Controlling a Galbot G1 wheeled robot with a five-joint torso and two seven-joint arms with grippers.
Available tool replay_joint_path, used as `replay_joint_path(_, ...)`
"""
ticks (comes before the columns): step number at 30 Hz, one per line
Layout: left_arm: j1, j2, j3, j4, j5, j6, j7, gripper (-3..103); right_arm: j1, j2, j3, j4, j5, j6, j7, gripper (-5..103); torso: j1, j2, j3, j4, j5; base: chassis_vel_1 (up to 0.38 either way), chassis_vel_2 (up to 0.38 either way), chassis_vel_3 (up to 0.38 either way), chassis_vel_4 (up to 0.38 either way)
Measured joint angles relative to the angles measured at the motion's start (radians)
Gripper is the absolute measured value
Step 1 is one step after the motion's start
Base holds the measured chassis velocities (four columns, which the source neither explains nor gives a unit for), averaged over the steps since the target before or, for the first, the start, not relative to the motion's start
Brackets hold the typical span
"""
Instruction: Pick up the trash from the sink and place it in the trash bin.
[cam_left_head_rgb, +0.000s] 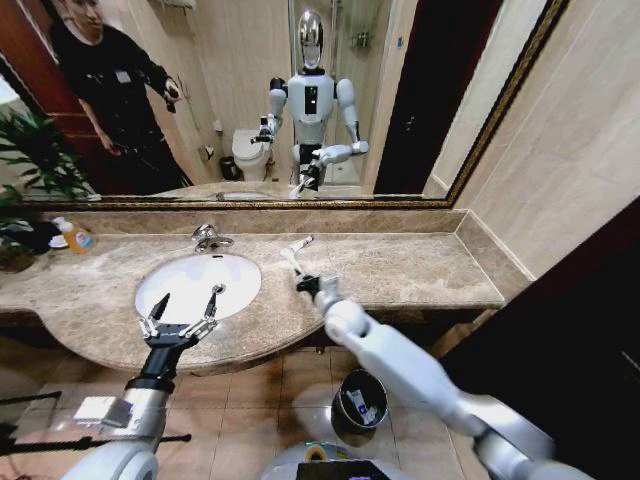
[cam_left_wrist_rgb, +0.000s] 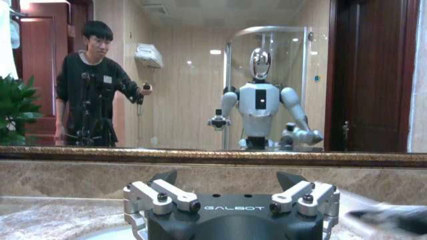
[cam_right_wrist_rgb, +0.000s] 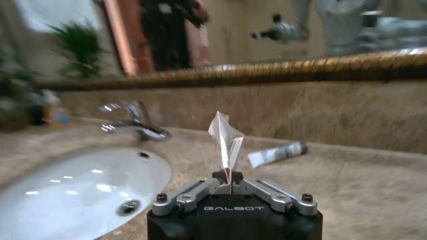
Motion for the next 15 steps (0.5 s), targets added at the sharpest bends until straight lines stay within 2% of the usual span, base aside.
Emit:
replay_joint_path(2, 0.000, 0.000, 0.000, 0.000, 0.000, 0.000, 0.000, 100, -0.088, -0.100, 0.108, 0.032, 0.045, 0.054, -0.140, 0, 0.000, 0.000, 0.000, -0.0001, 0.0004, 0.000, 0.000, 0.000, 0.000)
replay_joint_path(3, 0.000, 0.000, 0.000, 0.000, 0.000, 0.000, 0.000, 100, -0.158, -0.170, 0.178, 0.037, 0.072, 0.099, -0.249, 0, 0.000, 0.000, 0.000, -0.0003, 0.0003, 0.000, 0.000, 0.000, 0.000)
replay_joint_path(4, 0.000, 0.000, 0.000, 0.000, 0.000, 0.000, 0.000, 100, -0.158, -0.170, 0.178, 0.037, 0.072, 0.099, -0.249, 0, 0.000, 0.000, 0.000, -0.0003, 0.0003, 0.000, 0.000, 0.000, 0.000)
replay_joint_path(7, 0.000, 0.000, 0.000, 0.000, 0.000, 0.000, 0.000, 100, -0.300, -0.269, 0.323, -0.003, 0.080, 0.226, -0.537, 0, 0.000, 0.000, 0.000, -0.0002, 0.0005, 0.000, 0.000, 0.000, 0.000)
replay_joint_path(8, 0.000, 0.000, 0.000, 0.000, 0.000, 0.000, 0.000, 100, -0.300, -0.269, 0.323, -0.003, 0.080, 0.226, -0.537, 0, 0.000, 0.000, 0.000, -0.0002, 0.0005, 0.000, 0.000, 0.000, 0.000)
replay_joint_path(10, 0.000, 0.000, 0.000, 0.000, 0.000, 0.000, 0.000, 100, -0.458, -0.307, 0.513, -0.074, 0.084, 0.341, -0.861, 0, 0.000, 0.000, 0.000, 0.0000, 0.0006, 0.000, 0.000, 0.000, 0.000)
replay_joint_path(11, 0.000, 0.000, 0.000, 0.000, 0.000, 0.000, 0.000, 100, -0.458, -0.307, 0.513, -0.074, 0.084, 0.341, -0.861, 0, 0.000, 0.000, 0.000, 0.0000, 0.0006, 0.000, 0.000, 0.000, 0.000)
replay_joint_path(14, 0.000, 0.000, 0.000, 0.000, 0.000, 0.000, 0.000, 100, -0.636, -0.319, 0.686, -0.161, 0.062, 0.389, -1.166, 0, 0.000, 0.000, 0.000, -0.0003, 0.0003, 0.000, 0.000, 0.000, 0.000)
replay_joint_path(15, 0.000, 0.000, 0.000, 0.000, 0.000, 0.000, 0.000, 100, -0.636, -0.319, 0.686, -0.161, 0.062, 0.389, -1.166, 0, 0.000, 0.000, 0.000, -0.0003, 0.0003, 0.000, 0.000, 0.000, 0.000)
